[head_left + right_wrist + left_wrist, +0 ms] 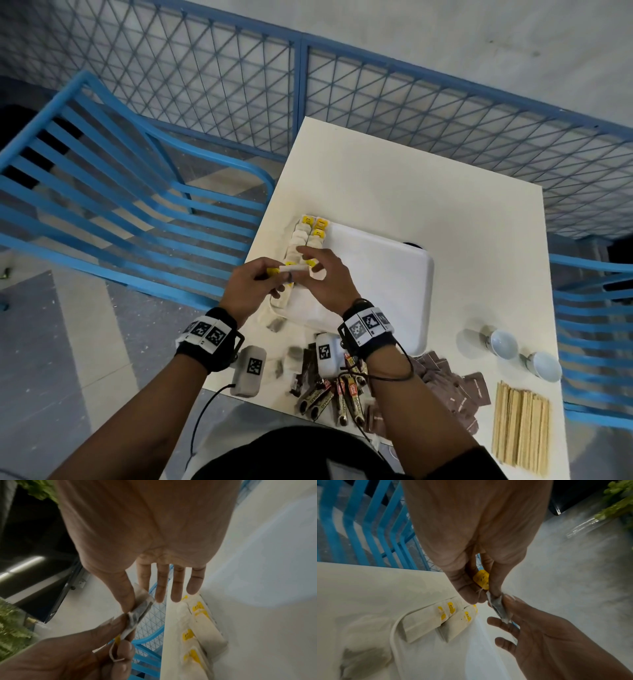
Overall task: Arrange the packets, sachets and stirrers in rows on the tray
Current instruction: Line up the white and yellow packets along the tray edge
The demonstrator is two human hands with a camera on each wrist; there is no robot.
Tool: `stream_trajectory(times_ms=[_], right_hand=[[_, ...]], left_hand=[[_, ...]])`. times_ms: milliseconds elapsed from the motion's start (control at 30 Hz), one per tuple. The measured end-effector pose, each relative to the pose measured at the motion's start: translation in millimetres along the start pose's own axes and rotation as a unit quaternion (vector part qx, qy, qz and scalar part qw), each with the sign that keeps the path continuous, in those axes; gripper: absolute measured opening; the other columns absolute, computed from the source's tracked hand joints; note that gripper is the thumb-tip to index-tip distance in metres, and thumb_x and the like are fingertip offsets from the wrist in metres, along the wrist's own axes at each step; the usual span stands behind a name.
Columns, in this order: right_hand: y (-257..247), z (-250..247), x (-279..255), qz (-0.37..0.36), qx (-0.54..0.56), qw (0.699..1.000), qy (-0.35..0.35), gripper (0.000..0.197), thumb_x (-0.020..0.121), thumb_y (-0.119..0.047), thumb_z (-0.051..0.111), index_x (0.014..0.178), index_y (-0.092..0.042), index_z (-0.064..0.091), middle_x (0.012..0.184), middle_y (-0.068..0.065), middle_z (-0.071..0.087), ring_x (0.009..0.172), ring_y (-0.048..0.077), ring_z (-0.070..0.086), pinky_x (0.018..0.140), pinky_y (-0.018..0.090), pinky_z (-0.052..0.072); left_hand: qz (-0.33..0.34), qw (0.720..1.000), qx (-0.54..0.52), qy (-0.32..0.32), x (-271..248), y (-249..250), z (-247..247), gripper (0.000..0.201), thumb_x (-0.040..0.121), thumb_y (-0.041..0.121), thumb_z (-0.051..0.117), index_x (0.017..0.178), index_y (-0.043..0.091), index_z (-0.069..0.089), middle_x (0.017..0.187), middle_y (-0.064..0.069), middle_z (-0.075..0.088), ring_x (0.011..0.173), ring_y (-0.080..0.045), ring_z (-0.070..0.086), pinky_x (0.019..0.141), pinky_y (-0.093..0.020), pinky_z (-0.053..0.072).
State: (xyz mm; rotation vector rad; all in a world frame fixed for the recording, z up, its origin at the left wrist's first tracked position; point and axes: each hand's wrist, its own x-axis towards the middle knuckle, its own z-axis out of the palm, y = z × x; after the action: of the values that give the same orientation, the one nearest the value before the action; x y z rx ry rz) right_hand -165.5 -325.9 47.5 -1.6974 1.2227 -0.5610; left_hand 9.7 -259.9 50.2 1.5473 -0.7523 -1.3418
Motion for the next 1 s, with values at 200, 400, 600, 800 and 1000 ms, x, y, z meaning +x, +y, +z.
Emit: stream_trajectory(times_ms=[200, 400, 600, 800, 1000], right_hand=[[-1.9, -12.7, -0.5, 0.028, 0.046, 0.999, -0.002, 0.014, 0.082, -0.030, 0.080, 0.091, -0.020, 0.076, 0.082, -0.010, 0.073, 0.077, 0.004, 0.064, 0.074, 0.017, 0.049], [-1.6, -16.5, -9.6, 0.060, 0.125, 0.990, 0.001, 0.017, 0.079, -0.026, 0.083, 0.090, -0.015, 0.075, 0.083, -0.002, 0.076, 0.079, 0.013, 0.072, 0.077, 0.025, 0.056], [-2.6, -26.5, -15.9, 0.043, 0.089, 0.995, -0.006, 0.010, 0.082, -0.029, 0.081, 0.087, -0.022, 0.075, 0.086, -0.008, 0.075, 0.081, 0.006, 0.069, 0.080, 0.021, 0.054], [-5.3, -22.2, -19.7, 0.027, 0.079, 0.995, 0.057, 0.012, 0.082, -0.033, 0.079, 0.084, -0.022, 0.073, 0.083, -0.009, 0.073, 0.075, 0.007, 0.066, 0.073, 0.019, 0.051], [-7.1, -19.4, -22.4, -0.074, 0.033, 0.996, 0.023, 0.006, 0.084, -0.015, 0.076, 0.090, -0.014, 0.075, 0.089, -0.007, 0.069, 0.074, 0.009, 0.063, 0.067, 0.009, 0.043]], left_hand=[[-0.012, 0.998, -0.018, 0.064, -1.5, 1.6, 13.4, 0.041, 0.084, 0.013, 0.081, 0.118, 0.013, 0.058, 0.103, -0.014, 0.069, 0.085, -0.029, 0.071, 0.075, -0.043, 0.059], [0.017, 0.998, -0.008, 0.061, -7.8, 1.1, 26.7, 0.012, 0.091, 0.012, 0.074, 0.100, 0.007, 0.068, 0.097, -0.019, 0.073, 0.090, -0.034, 0.074, 0.073, -0.040, 0.060], [0.035, 0.998, 0.023, 0.051, -8.9, 0.2, 33.6, 0.005, 0.095, 0.013, 0.070, 0.099, 0.010, 0.070, 0.090, -0.012, 0.074, 0.076, -0.022, 0.069, 0.065, -0.034, 0.056], [-0.032, 0.993, -0.075, 0.081, -11.0, 1.8, 49.4, 0.029, 0.095, 0.020, 0.070, 0.111, -0.003, 0.063, 0.098, -0.022, 0.075, 0.084, -0.030, 0.076, 0.075, -0.040, 0.061], [0.016, 0.995, -0.089, 0.043, -14.3, 4.9, 55.5, 0.025, 0.099, 0.018, 0.064, 0.114, -0.001, 0.069, 0.105, -0.019, 0.075, 0.101, -0.034, 0.073, 0.091, -0.041, 0.059]])
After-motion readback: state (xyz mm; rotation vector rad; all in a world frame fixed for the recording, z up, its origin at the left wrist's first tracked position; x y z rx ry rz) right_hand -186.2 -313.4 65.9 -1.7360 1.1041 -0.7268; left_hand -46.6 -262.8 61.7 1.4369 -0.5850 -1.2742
